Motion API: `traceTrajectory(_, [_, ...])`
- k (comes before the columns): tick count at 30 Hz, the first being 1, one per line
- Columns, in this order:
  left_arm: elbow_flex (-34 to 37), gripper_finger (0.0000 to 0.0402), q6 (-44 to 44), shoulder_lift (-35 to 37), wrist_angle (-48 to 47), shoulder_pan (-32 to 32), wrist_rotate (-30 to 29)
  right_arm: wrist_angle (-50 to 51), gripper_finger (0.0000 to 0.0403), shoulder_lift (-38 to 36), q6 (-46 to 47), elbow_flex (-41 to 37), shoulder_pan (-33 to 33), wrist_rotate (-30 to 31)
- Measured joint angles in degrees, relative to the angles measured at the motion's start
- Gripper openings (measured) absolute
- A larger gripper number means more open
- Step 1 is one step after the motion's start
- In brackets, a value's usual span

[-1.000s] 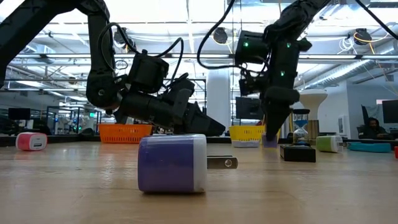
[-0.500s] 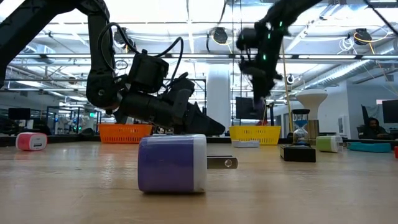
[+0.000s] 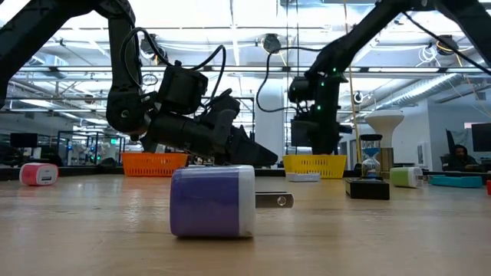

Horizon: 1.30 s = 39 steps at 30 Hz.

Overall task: Pick & Place Office items
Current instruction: Put the top purple charger adapter into the yellow bin

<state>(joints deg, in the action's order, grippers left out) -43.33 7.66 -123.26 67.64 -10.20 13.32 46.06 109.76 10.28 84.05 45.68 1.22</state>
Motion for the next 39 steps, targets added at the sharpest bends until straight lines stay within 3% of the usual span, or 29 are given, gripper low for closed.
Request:
traceTrajectory(15, [0.0,0.0104,0.01,-0.02,0.37,-0.02,0.0,-10.01,0.0132,2.17,8.48,0.03,2.94,0.19])
traceTrajectory(39, [-0.02,0.0104,-0.33,-0.04,0.37,-0.02,-0.44,-11.03,0.0169,2.98,3.64,0.0,3.71,2.07])
